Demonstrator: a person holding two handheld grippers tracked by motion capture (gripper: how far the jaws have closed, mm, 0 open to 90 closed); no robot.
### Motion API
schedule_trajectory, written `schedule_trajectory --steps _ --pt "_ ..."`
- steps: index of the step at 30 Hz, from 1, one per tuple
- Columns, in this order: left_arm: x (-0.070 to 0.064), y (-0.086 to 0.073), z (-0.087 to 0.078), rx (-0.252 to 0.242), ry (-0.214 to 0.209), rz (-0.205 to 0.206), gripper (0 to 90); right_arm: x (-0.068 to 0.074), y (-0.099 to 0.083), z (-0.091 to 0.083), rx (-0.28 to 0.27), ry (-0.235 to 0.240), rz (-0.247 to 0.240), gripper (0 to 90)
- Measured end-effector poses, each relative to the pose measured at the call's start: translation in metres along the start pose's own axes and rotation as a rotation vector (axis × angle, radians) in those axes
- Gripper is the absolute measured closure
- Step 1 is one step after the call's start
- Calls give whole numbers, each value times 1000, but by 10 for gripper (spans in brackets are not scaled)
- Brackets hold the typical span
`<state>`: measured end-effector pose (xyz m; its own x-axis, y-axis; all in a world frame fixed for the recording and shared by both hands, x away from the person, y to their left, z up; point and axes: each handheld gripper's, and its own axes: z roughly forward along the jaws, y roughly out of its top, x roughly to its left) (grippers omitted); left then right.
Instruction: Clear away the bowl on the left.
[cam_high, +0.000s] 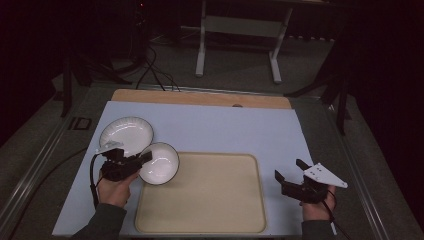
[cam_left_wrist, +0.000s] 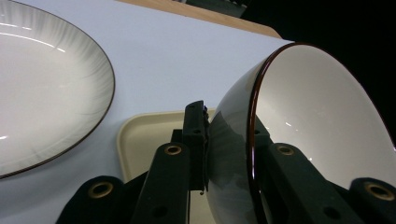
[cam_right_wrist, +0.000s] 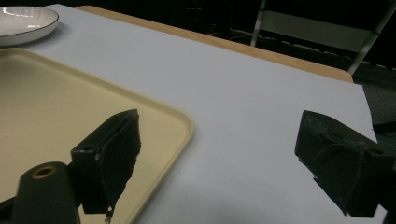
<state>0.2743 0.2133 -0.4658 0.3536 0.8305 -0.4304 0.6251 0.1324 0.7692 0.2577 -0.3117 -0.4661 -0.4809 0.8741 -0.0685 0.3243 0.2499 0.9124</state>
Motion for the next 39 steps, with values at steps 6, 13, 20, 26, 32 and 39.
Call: schedule_trajectory --steps 6,13,20,26,32,39 --pt "-5 -2 2 9 -12 10 783 0 0 0 -3 0 1 138" --pt "-12 -5 5 25 -31 26 782 0 0 0 -3 0 1 138" --pt "-18 -7 8 39 -43 42 782 0 0 0 -3 0 0 138" --pt "-23 -10 11 52 -55 54 781 0 0 0 -2 0 0 138" --pt "-29 -12 14 67 -72 65 781 0 0 0 -3 -1 0 138" --pt "-36 -15 18 81 -93 74 780 0 0 0 -3 0 0 138"
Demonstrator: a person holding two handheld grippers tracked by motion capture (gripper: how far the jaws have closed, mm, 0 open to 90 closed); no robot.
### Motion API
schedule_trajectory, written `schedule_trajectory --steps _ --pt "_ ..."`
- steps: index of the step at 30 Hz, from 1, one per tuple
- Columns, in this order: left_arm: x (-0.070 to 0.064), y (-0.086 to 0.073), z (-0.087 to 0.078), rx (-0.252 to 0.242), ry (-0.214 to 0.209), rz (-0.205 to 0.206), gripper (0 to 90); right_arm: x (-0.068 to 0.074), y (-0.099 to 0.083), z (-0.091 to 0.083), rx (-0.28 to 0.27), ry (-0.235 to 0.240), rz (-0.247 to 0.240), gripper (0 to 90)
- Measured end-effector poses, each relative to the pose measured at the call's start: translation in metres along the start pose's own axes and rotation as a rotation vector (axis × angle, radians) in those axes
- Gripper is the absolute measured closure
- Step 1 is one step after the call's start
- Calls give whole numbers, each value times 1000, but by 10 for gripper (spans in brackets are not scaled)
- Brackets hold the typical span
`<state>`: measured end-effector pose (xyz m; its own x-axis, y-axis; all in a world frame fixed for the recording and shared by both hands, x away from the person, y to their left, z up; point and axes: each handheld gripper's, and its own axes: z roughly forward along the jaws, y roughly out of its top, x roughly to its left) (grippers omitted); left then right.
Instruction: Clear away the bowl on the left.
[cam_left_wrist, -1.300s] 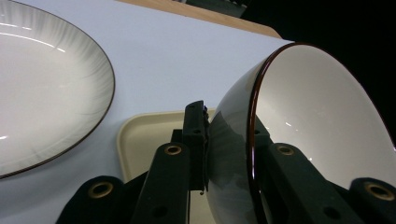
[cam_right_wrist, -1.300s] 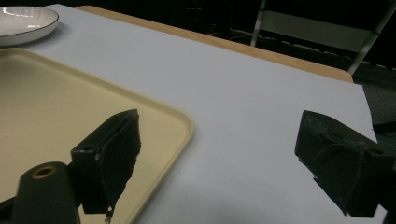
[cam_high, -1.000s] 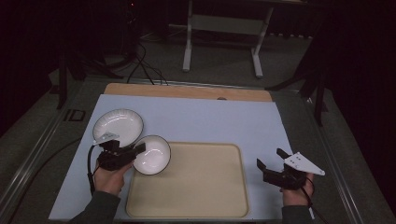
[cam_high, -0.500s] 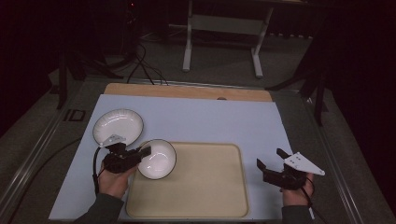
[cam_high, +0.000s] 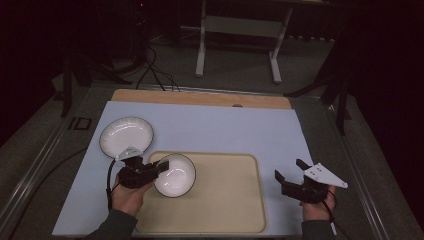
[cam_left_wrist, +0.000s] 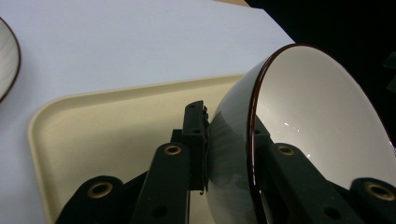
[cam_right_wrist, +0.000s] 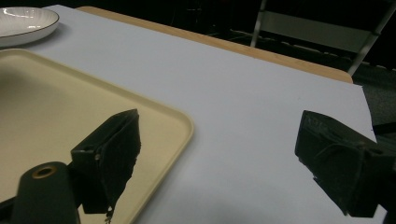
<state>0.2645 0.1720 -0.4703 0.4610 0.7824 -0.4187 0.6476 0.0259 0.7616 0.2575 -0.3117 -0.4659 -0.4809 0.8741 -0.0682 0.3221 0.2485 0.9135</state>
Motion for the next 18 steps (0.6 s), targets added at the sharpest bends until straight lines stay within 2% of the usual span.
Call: schedule_trajectory --steps 18 --pt "-12 -5 16 34 -39 14 781 0 0 0 1 0 -2 138"
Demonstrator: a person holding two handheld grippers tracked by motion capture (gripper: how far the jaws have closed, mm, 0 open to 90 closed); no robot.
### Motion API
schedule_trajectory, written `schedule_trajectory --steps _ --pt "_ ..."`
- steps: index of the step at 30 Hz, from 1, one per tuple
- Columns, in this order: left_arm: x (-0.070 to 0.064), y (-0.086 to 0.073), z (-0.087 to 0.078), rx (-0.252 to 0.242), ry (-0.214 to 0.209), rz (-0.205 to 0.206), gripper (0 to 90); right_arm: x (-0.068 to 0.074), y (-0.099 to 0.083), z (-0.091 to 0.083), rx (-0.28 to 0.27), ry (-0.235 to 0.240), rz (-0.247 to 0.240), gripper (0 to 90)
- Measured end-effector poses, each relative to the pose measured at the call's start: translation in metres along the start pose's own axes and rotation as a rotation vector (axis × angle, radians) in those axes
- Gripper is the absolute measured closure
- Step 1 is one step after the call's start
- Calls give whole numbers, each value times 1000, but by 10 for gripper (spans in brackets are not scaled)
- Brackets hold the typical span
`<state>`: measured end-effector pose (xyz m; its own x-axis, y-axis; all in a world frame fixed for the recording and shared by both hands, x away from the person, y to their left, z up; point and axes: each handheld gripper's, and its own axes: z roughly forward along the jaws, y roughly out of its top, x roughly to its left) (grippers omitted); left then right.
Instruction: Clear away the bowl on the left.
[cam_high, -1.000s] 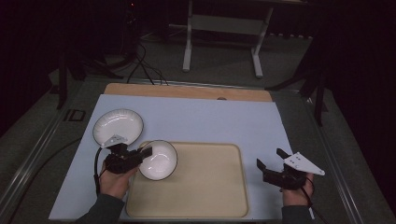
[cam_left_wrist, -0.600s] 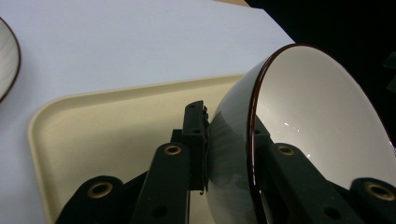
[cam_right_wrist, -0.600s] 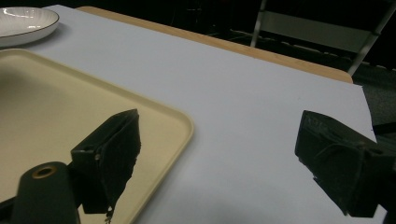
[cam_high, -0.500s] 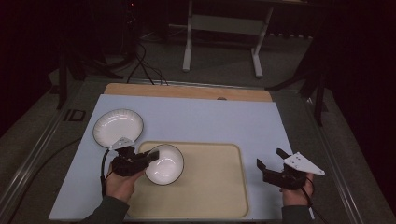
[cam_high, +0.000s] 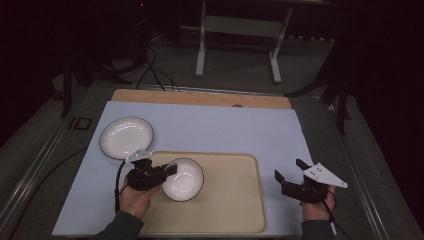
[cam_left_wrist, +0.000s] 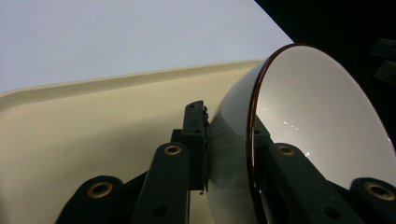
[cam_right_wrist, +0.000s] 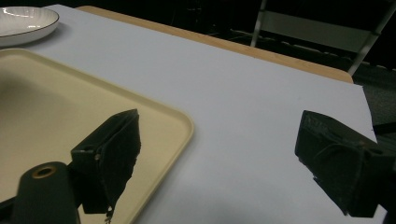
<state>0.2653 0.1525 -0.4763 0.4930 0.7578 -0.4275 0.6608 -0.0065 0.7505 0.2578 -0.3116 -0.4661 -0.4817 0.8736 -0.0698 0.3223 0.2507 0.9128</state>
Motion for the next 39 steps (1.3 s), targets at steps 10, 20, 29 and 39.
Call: schedule_trajectory --steps 10,20,29,39 --pt "-3 -2 12 17 2 14 780 0 0 0 0 -2 -2 138" --pt "-5 -3 23 22 0 15 780 0 0 1 0 -2 -3 138" --pt "-7 -5 34 38 -2 20 781 0 0 1 -2 -1 -3 138" --pt "-7 -6 42 55 4 25 780 0 0 0 1 -2 -4 138"
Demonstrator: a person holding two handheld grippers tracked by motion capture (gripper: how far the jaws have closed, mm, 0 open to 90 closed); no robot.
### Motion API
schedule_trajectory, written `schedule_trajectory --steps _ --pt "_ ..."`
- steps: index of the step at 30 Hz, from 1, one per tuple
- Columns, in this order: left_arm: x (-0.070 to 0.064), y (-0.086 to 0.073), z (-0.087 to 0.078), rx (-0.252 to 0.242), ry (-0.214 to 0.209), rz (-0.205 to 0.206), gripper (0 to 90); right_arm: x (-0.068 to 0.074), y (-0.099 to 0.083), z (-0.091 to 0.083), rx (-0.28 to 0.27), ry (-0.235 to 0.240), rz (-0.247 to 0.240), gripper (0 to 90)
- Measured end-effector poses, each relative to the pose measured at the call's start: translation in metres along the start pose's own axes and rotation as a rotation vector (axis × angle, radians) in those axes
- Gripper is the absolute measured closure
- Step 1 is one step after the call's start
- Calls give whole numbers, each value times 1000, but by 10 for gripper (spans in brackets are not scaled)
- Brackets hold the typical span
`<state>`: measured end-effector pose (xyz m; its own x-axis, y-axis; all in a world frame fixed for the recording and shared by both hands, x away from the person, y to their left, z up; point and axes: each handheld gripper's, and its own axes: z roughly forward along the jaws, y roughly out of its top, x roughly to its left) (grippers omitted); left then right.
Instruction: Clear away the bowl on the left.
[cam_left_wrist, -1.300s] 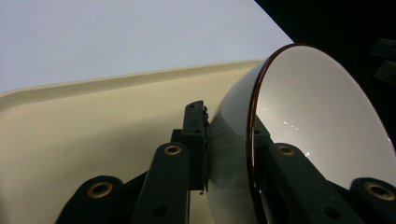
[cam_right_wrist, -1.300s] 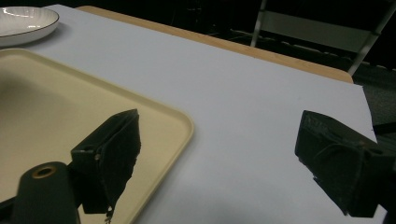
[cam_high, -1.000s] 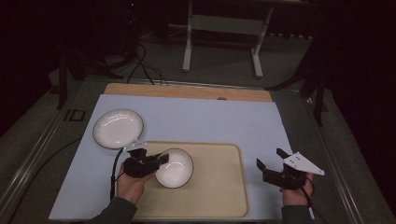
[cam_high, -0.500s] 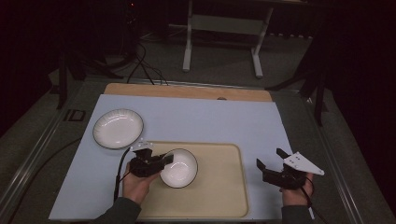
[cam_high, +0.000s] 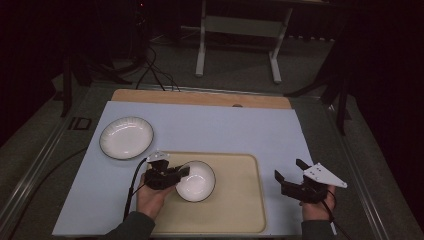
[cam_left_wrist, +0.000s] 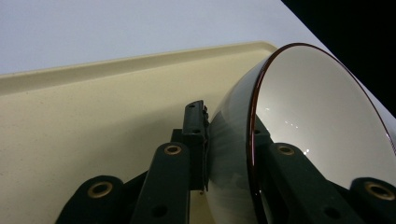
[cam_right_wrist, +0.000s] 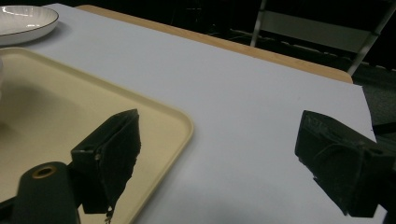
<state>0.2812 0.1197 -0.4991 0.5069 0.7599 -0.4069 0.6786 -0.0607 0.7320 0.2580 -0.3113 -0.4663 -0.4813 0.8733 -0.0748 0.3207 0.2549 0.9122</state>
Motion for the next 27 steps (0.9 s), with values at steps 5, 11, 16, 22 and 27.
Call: schedule_trajectory --steps 5,11,16,22,27 --pt "0 -1 4 13 0 -3 781 0 0 0 1 -1 1 138" --pt "0 -4 10 21 -2 -21 780 0 0 0 0 0 1 138" --pt "-1 -5 16 27 1 -28 780 0 0 0 -1 0 3 138" --pt "-3 -8 23 46 18 -21 771 0 0 -1 -1 2 3 138" --pt "-2 -9 25 37 23 -35 771 0 0 -1 -1 3 3 138"
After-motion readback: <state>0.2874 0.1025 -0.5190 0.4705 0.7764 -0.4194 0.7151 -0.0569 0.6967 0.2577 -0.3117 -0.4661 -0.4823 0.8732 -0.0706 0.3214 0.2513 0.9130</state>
